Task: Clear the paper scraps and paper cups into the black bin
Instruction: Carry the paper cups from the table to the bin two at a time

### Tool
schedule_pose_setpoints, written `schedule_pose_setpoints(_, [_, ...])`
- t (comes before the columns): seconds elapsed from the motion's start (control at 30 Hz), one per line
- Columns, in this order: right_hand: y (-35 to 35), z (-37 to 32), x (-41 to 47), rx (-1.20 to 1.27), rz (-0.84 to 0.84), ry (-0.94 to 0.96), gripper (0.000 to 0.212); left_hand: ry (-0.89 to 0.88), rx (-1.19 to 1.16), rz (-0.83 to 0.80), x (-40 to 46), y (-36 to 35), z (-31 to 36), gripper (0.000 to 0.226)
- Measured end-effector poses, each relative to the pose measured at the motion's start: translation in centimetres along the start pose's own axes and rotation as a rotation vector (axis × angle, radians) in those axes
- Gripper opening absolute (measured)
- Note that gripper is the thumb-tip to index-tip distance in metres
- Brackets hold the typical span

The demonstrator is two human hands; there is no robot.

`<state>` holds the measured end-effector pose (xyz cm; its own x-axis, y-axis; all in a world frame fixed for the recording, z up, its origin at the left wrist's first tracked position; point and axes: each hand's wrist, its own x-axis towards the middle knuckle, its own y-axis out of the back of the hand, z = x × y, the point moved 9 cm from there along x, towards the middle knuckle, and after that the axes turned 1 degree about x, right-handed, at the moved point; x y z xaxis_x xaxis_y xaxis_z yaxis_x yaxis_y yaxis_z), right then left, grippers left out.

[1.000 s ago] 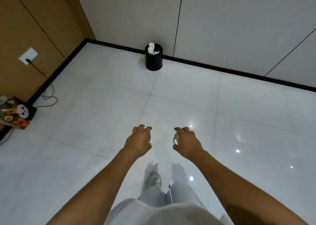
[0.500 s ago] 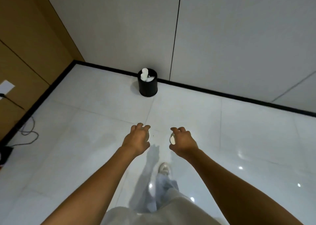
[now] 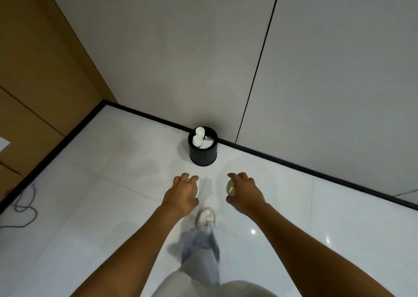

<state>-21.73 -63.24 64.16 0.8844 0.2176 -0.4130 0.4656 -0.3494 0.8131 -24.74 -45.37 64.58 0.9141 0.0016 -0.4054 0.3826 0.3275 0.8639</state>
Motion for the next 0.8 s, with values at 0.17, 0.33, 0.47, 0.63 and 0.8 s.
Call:
schedule_pose_setpoints(0.17, [4.1, -1.3, 10.9, -0.007, -0.016, -0.013, 0.071, -0.012, -0.02, 0.005, 11.6, 5.0, -0.6, 0.066])
schedule_pose_setpoints(0.33, [8.0, -3.1, 19.5, -0.023, -0.04, 0.019, 0.067, 0.004, -0.059, 0.008, 19.2, 9.0, -0.9, 0.066])
schedule_pose_setpoints(0.47, [10.3, -4.3, 26.2, -0.04, -0.074, 0.067, 0.07, 0.044, -0.073, -0.009, 24.4, 10.3, -1.6, 0.063])
schedule_pose_setpoints(0.63, [11.6, -5.4, 35.3, -0.151, -0.184, 0.175, 0.066, 0.162, -0.147, -0.013, 30.9, 10.9, -2.8, 0.062])
schedule_pose_setpoints(0.8, [12.4, -7.5, 43.9, -0.27, -0.338, 0.318, 0.066, 0.339, -0.241, 0.029, 36.1, 11.8, -4.0, 0.06])
